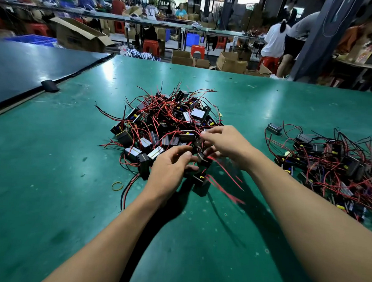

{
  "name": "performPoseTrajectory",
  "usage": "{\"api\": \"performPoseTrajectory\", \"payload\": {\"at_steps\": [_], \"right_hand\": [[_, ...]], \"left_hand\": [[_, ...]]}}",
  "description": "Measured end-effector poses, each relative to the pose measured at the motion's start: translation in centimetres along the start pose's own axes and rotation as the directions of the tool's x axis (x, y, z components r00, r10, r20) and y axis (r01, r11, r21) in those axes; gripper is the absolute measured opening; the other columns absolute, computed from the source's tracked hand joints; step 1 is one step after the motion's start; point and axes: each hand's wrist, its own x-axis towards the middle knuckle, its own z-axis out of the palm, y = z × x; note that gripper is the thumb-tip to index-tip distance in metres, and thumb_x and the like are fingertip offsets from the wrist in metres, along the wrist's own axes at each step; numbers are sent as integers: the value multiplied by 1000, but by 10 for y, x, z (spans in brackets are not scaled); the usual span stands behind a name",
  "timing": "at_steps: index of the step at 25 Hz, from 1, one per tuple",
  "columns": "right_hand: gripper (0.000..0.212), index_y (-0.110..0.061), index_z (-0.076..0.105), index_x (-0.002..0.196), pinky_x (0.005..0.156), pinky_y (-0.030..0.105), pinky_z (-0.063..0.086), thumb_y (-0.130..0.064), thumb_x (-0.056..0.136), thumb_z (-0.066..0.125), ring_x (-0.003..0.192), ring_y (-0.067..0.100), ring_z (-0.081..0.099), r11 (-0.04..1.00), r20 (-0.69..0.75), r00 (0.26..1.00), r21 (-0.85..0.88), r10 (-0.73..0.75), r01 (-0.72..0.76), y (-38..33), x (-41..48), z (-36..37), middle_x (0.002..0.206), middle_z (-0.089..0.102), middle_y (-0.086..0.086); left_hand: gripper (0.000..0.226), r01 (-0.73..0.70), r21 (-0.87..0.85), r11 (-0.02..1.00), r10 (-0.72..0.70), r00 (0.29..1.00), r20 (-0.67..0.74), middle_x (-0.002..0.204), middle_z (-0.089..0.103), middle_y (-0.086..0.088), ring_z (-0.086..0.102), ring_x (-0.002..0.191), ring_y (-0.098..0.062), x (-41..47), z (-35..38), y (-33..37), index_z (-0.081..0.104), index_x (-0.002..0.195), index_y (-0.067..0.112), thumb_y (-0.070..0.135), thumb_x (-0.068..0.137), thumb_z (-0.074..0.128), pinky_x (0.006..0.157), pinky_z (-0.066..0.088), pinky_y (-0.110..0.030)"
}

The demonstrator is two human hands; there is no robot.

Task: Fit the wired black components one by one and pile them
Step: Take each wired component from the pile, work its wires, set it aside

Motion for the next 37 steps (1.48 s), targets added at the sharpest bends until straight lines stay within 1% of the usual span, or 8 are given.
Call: {"api": "performPoseTrajectory", "payload": {"at_steps": [4, 8, 12, 19, 23, 26, 33, 37], "right_hand": [[13, -21, 69, 76, 55, 28, 46, -20, 89, 68, 58, 16, 60, 989, -20, 999, -146, -29, 25, -2, 3, 13, 66, 66, 0], [22, -15, 68, 105, 56, 31, 50, -5, 85, 65, 73, 23, 65, 972, -36, 999, -236, -33, 24, -8, 6, 20, 92, 70, 10], [24, -16, 59, 102, 41, 21, 44, -5, 85, 72, 44, 12, 59, 981, 50, 999, -192, -6, 16, -13, 4, 20, 70, 64, 5], [13, -13, 60, 80, 37, 18, 40, -10, 89, 69, 38, 12, 56, 998, 23, 1000, -64, -11, 13, -20, 7, 25, 48, 60, -3], [23, -22, 62, 74, 64, 28, 48, -34, 75, 82, 76, 19, 61, 883, -103, 987, -466, -120, 58, -22, 21, 28, 75, 65, -1], [24, -25, 61, 60, 71, 31, 53, -35, 72, 80, 81, 24, 65, 856, -162, 975, -514, -151, 47, -31, 30, 30, 70, 64, -5], [13, -3, 69, 76, 55, 37, 57, -15, 80, 67, 56, 27, 64, 978, -193, 980, -194, 39, -77, -42, 33, 38, 66, 67, 11], [17, -10, 61, 73, 48, 18, 44, -6, 88, 56, 49, 16, 59, 971, -57, 984, 184, 168, -155, -45, 28, 37, 68, 65, 7]], "left_hand": [[25, -105, 181, 978, 102, 994, 29, 108, 72, -5, 70, 96, -22, 0, -3, -4, 64, 119, 21, 14, 95, 61, 86, 57, -36], [24, -136, 345, 929, 96, 987, 129, 98, 75, -6, 71, 91, -20, -4, -2, -5, 70, 117, 24, 25, 93, 64, 84, 57, -33], [15, -143, 403, 904, 125, 990, 72, 80, 70, 2, 62, 69, -5, -7, 1, -3, 67, 105, 16, 25, 93, 64, 67, 49, -18], [40, -130, 242, 962, 125, 992, 34, 120, 64, 6, 60, 115, -9, -3, 0, -2, 53, 130, 18, 15, 92, 65, 106, 45, -38], [36, -15, 94, 996, 17, 1000, -25, 99, 72, -9, 68, 82, -22, 3, -3, 0, 66, 120, 9, 1, 85, 66, 84, 57, -37], [21, 19, 33, 999, -18, 999, -29, 76, 66, -9, 59, 66, -22, 5, -4, 1, 71, 99, 7, -3, 84, 60, 63, 54, -31], [13, 6, -21, 1000, -7, 996, -84, 70, 58, -10, 58, 53, -24, 10, -6, 0, 65, 89, 0, 12, 93, 62, 52, 48, -30], [11, 16, -19, 1000, -18, 996, -91, 70, 57, -8, 60, 50, -22, 10, -7, 0, 63, 85, 1, 8, 93, 61, 50, 48, -28]]}}
